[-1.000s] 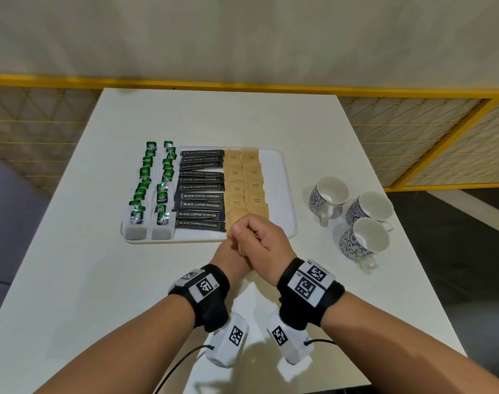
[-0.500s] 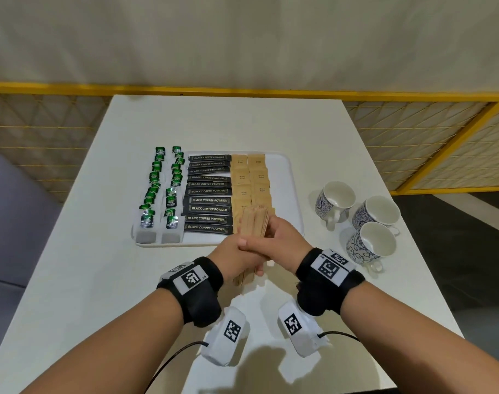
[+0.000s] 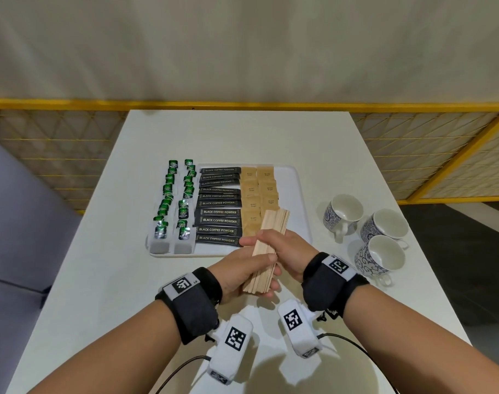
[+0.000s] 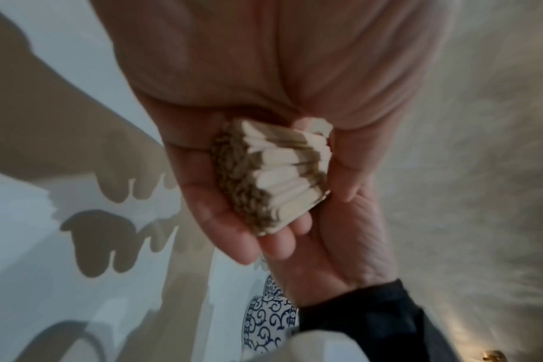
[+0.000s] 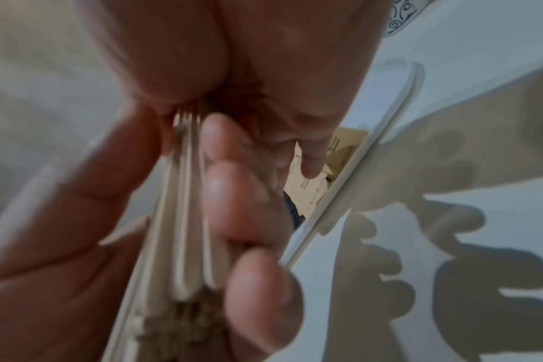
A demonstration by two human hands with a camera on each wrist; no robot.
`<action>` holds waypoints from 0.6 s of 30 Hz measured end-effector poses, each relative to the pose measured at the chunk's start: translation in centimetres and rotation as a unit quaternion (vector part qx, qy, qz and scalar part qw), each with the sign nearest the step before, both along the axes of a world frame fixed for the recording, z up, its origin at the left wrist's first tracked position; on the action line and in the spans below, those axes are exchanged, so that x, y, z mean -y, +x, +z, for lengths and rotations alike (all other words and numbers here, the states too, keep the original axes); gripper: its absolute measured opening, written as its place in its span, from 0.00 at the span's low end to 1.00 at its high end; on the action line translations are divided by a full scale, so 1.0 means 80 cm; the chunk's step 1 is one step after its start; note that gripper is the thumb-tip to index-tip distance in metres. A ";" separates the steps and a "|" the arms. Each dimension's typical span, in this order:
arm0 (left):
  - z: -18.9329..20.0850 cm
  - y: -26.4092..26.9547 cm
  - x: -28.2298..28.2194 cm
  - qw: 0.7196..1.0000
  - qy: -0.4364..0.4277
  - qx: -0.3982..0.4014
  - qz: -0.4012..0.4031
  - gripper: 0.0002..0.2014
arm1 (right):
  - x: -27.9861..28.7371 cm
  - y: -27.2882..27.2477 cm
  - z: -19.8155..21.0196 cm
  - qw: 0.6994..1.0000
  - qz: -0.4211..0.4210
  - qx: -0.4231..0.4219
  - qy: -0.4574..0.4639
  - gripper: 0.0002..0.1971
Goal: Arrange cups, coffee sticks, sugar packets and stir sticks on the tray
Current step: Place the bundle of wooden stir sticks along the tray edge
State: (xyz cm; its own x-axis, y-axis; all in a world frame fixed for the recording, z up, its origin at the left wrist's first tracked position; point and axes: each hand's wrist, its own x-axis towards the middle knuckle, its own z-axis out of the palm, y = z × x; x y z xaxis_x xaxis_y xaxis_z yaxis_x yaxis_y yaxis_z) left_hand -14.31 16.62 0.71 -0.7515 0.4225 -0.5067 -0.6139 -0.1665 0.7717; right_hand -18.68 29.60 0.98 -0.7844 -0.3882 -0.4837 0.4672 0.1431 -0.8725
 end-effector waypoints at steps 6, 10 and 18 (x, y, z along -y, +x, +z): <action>0.006 -0.008 0.008 1.000 -0.011 0.009 0.022 0.08 | 0.014 -0.005 0.004 1.000 -0.017 0.014 -0.007 0.16; 0.006 -0.015 0.015 0.999 0.007 0.005 0.032 0.12 | 0.019 -0.009 0.000 0.998 -0.042 0.017 -0.034 0.15; -0.006 -0.027 0.024 0.996 0.043 0.021 0.070 0.14 | 0.023 -0.020 -0.009 0.996 -0.085 0.022 -0.012 0.12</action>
State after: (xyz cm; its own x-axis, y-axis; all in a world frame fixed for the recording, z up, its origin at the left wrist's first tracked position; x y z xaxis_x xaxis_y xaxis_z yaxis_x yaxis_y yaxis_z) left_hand -16.47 14.68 0.22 -0.7853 0.3580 -0.5051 -0.6110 -0.3173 0.7253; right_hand -20.26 27.74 0.25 -0.8183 -0.2635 -0.5109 0.5206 0.0371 -0.8530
